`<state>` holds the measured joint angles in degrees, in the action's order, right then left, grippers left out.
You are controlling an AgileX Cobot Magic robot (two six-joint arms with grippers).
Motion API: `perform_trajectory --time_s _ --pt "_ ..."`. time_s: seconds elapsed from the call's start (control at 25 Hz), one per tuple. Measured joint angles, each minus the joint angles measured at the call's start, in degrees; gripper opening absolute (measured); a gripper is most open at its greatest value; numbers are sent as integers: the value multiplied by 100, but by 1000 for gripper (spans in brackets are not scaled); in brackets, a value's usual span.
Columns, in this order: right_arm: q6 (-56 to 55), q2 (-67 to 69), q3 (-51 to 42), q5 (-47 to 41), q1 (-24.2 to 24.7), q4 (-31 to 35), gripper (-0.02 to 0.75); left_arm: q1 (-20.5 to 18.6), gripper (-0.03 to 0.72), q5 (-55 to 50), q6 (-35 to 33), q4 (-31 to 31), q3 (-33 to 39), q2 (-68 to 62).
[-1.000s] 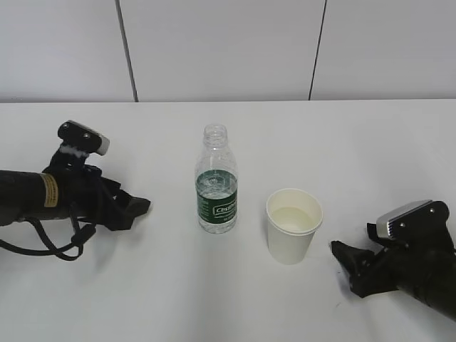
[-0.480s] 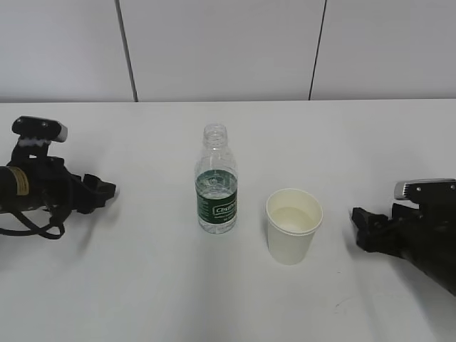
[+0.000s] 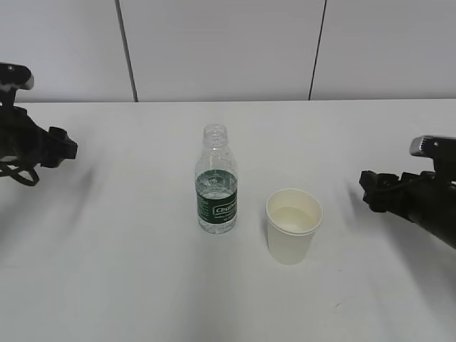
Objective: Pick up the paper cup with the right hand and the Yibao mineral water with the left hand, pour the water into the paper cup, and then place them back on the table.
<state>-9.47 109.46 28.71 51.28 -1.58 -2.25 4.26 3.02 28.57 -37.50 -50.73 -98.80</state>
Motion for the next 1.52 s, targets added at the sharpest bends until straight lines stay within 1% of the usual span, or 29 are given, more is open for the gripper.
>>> perform_trajectory --time_s 0.12,0.36,0.44,0.48,0.56,0.68,0.84,1.0,1.08,1.32,1.4,1.52 --pt "0 -433 240 -908 56 -23 593 34 484 -909 0 66 -376 25" --pt "-7 -1054 1049 -3396 66 -395 593 89 482 -2693 -72 461 -1090 25" --pt "-7 -1197 1348 -4254 66 -417 593 91 480 -3250 -399 821 -1318 25" --pt "-7 -1251 1527 -4618 66 -417 593 91 481 -3582 -617 1102 -1443 25" --pt "-7 -1359 1893 -5528 66 -428 593 91 480 -4225 -1215 1636 -1674 25" --pt "-7 -1404 2512 -6881 66 -428 593 91 480 -5155 -1832 2256 -2002 25" --pt "230 -1404 3225 -8510 66 -397 593 91 480 -6005 -2251 2592 -2339 25" --pt "871 -1404 3868 -9930 66 -39 593 91 480 -6813 -2659 2995 -2609 25" --pt "1150 -1404 4175 -10467 66 225 593 91 480 -7075 -2750 3184 -2726 25" --pt "1383 -1404 4960 -11809 66 416 593 98 480 -7277 -2816 3408 -2865 25" --pt "1404 -1404 5156 -12041 66 457 593 98 480 -7288 -2822 3472 -2865 36" --pt "1404 -1354 5353 -12102 66 522 593 98 480 -7288 -2857 3680 -2865 37"
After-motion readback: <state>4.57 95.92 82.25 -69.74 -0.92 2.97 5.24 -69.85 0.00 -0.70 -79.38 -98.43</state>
